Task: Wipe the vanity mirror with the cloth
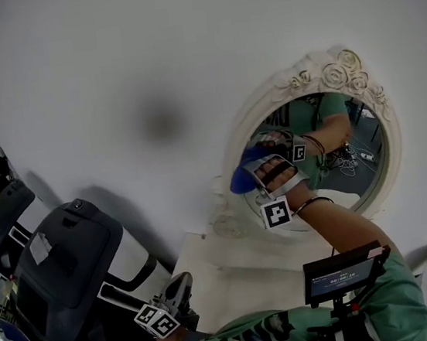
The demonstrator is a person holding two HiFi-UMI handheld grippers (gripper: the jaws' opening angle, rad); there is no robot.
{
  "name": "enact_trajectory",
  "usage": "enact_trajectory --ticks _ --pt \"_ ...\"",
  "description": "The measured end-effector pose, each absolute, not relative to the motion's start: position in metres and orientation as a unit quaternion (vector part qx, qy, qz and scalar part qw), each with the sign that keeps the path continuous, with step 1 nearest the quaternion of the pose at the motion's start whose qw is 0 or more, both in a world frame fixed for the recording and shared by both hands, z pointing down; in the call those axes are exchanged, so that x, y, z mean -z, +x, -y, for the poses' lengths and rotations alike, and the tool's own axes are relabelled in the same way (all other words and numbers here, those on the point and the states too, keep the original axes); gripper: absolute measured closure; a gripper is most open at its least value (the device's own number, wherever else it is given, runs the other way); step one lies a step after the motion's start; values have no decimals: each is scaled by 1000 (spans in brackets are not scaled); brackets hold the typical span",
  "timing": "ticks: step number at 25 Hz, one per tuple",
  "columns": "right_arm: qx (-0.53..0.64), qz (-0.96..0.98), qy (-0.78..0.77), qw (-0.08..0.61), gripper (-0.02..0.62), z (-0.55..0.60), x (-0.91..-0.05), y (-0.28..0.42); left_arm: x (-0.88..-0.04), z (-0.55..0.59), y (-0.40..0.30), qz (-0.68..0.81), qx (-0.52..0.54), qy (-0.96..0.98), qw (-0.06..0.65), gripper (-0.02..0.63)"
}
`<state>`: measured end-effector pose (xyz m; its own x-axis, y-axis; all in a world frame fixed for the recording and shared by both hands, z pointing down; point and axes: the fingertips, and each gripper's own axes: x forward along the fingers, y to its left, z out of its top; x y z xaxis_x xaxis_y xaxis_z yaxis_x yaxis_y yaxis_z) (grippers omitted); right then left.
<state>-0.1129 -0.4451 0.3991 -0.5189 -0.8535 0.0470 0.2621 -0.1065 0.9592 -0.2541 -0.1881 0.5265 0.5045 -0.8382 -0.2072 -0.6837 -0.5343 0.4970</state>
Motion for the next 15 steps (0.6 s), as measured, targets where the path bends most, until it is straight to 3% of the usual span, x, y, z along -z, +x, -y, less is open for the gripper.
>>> enact_trajectory --ticks 8,15 --pt "680 535 290 409 545 449 -403 -85 -529 203 -245 431 212 856 192 606" --pt "649 509 337 453 545 426 -404 54 -515 234 -167 352 195 895 192 606"
